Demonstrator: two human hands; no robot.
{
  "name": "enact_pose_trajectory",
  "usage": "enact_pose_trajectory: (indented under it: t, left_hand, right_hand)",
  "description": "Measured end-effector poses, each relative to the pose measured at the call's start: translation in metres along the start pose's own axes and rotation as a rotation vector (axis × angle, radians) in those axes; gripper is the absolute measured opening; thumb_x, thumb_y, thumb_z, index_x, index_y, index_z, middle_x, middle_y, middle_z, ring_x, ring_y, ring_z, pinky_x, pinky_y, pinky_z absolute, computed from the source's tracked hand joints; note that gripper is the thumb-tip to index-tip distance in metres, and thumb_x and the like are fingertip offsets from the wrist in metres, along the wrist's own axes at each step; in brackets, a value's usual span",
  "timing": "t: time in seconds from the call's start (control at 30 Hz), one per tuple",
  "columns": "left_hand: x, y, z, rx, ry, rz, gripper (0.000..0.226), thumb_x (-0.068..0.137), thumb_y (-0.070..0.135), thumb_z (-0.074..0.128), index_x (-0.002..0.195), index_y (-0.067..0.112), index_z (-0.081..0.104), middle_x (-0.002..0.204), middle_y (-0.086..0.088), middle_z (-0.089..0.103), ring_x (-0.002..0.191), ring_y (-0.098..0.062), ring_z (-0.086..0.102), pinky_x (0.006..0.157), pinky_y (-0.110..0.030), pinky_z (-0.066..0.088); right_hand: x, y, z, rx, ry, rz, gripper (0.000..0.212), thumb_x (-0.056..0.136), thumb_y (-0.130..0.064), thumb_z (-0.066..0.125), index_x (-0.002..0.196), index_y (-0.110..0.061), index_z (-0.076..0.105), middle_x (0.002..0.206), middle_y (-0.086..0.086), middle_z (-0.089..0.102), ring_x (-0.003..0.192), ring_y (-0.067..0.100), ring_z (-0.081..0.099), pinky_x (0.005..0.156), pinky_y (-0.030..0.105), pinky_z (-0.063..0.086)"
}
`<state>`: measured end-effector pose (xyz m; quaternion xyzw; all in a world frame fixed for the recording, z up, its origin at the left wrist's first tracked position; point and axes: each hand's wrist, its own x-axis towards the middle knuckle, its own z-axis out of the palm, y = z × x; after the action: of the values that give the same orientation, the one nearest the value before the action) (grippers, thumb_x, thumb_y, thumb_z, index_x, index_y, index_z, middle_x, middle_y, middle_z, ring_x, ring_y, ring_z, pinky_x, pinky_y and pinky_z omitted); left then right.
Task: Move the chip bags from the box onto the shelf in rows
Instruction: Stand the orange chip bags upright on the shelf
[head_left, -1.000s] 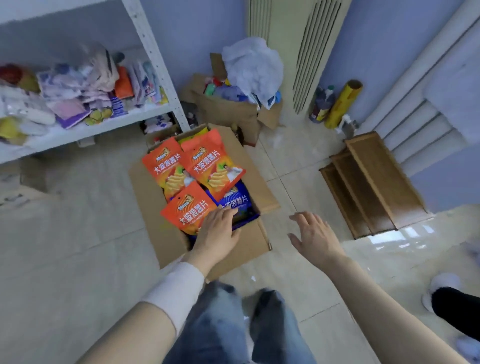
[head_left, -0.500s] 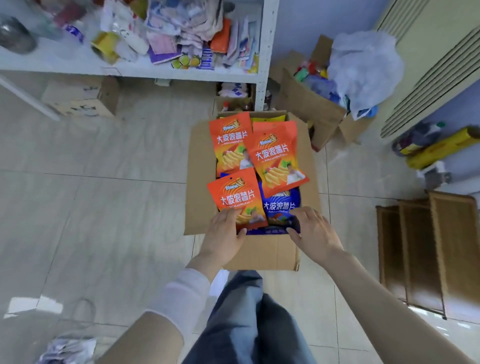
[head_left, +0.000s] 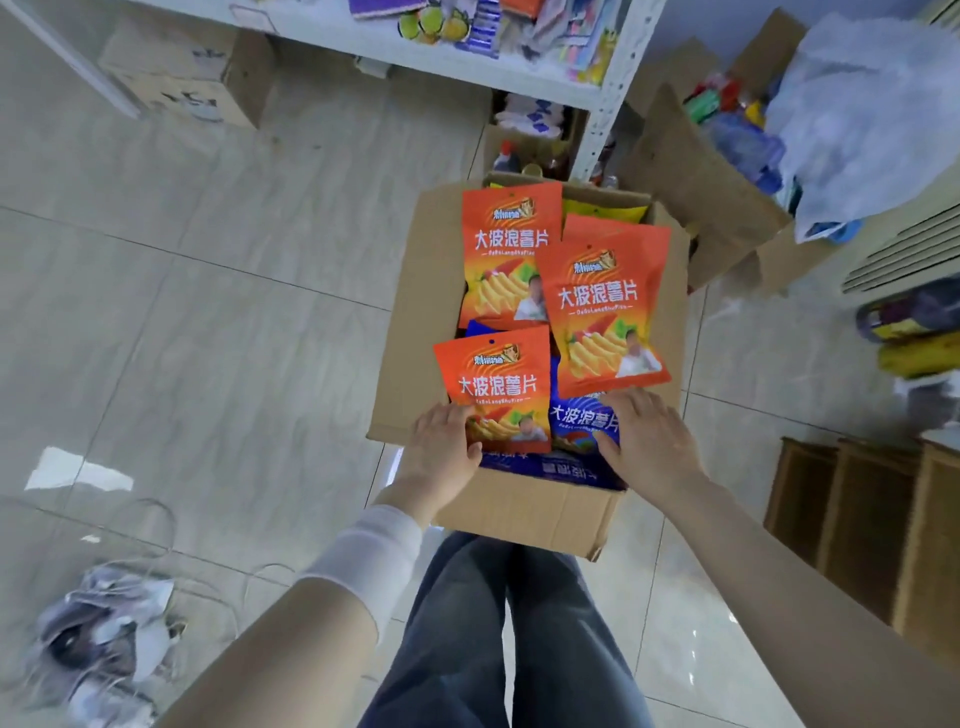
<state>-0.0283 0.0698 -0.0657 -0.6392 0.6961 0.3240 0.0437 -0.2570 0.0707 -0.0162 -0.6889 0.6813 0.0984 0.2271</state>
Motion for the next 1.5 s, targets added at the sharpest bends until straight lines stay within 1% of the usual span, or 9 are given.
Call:
enact_pose_trajectory:
  t: [0.4, 0.57, 0.7, 0.8, 0.93, 1.07, 1.23, 1.4, 1.5]
  left_hand:
    - [0.066, -0.017, 0.109, -0.389, 0.273, -0.157, 0.049, 0.089, 0.029, 0.057, 0.133, 0.015, 0.038, 0.137, -0.005, 0.043, 0.124, -0.020, 0.044, 0.091, -0.043, 0.050]
    - [0.072, -0.028, 0.133, -0.508, 0.243, -0.297, 0.058, 0.089, 0.032, 0.059, 0.137, 0.016, 0.032, 0.137, -0.003, 0.044, 0.127, -0.016, 0.041, 0.097, -0.026, 0.041]
    - [0.088, -0.036, 0.140, -0.616, 0.187, -0.392, 0.076, 0.078, 0.037, 0.070, 0.138, 0.014, 0.030, 0.134, -0.005, 0.047, 0.125, -0.020, 0.045, 0.101, -0.044, 0.043]
    - [0.100, -0.033, 0.143, -0.745, 0.151, -0.452, 0.096, 0.068, 0.049, 0.075, 0.140, 0.012, 0.023, 0.135, -0.006, 0.044, 0.124, -0.020, 0.045, 0.100, -0.039, 0.043]
    - [0.107, -0.025, 0.153, -0.923, 0.164, -0.554, 0.103, 0.069, 0.031, 0.079, 0.141, 0.010, 0.008, 0.140, -0.007, 0.036, 0.122, -0.017, 0.044, 0.091, -0.026, 0.039]
    - [0.106, -0.025, 0.157, -0.979, 0.281, -0.597, 0.117, 0.048, 0.052, 0.085, 0.135, 0.013, 0.018, 0.135, -0.012, 0.041, 0.118, -0.021, 0.050, 0.095, -0.041, 0.047]
    - [0.101, -0.027, 0.155, -0.682, 0.290, -0.571, 0.094, 0.055, 0.051, 0.081, 0.126, 0.011, 0.034, 0.121, -0.007, 0.054, 0.111, -0.023, 0.055, 0.088, -0.043, 0.050]
    - [0.097, -0.032, 0.147, -0.715, 0.220, -0.425, 0.086, 0.056, 0.056, 0.079, 0.121, 0.015, 0.042, 0.106, 0.006, 0.063, 0.097, -0.010, 0.061, 0.074, -0.018, 0.045]
    - [0.094, -0.034, 0.144, -0.775, 0.144, -0.386, 0.077, 0.057, 0.049, 0.077, 0.119, 0.018, 0.045, 0.105, 0.010, 0.064, 0.097, -0.005, 0.060, 0.076, -0.016, 0.045]
  right_hand:
    - [0.100, 0.044, 0.089, 0.201, 0.219, -0.067, 0.041, 0.088, -0.028, 0.059, 0.125, -0.012, 0.050, 0.129, 0.006, 0.052, 0.120, 0.022, 0.047, 0.091, 0.036, 0.044]
    - [0.112, 0.056, 0.103, 0.288, 0.284, -0.036, 0.040, 0.085, -0.025, 0.063, 0.121, -0.009, 0.053, 0.132, 0.009, 0.050, 0.132, 0.028, 0.034, 0.098, 0.043, 0.039]
    - [0.132, 0.075, 0.094, 0.414, 0.385, 0.163, 0.055, 0.079, -0.031, 0.069, 0.125, -0.009, 0.048, 0.133, 0.015, 0.043, 0.125, 0.030, 0.039, 0.097, 0.045, 0.041]
    - [0.154, 0.095, 0.090, 0.557, 0.330, 0.355, 0.073, 0.072, -0.045, 0.071, 0.132, -0.015, 0.041, 0.135, 0.012, 0.037, 0.125, 0.028, 0.040, 0.098, 0.049, 0.042]
    - [0.172, 0.099, 0.089, 0.579, 0.228, 0.426, 0.088, 0.065, -0.056, 0.072, 0.136, -0.021, 0.037, 0.135, 0.008, 0.038, 0.125, 0.025, 0.041, 0.100, 0.047, 0.041]
    - [0.179, 0.099, 0.089, 0.496, 0.209, 0.444, 0.098, 0.059, -0.066, 0.069, 0.138, -0.021, 0.033, 0.133, 0.008, 0.041, 0.127, 0.026, 0.035, 0.101, 0.046, 0.038]
    - [0.186, 0.103, 0.085, 0.532, 0.140, 0.489, 0.117, 0.045, -0.072, 0.071, 0.141, -0.022, 0.028, 0.136, 0.003, 0.046, 0.126, 0.027, 0.041, 0.100, 0.049, 0.039]
    - [0.190, 0.107, 0.077, 0.731, 0.075, 0.582, 0.092, 0.053, -0.055, 0.081, 0.128, -0.018, 0.041, 0.122, 0.000, 0.057, 0.113, 0.024, 0.054, 0.092, 0.041, 0.046]
    - [0.188, 0.106, 0.070, 0.848, -0.048, 0.555, 0.062, 0.059, -0.047, 0.081, 0.109, -0.019, 0.056, 0.096, -0.006, 0.065, 0.085, 0.016, 0.063, 0.075, 0.032, 0.052]
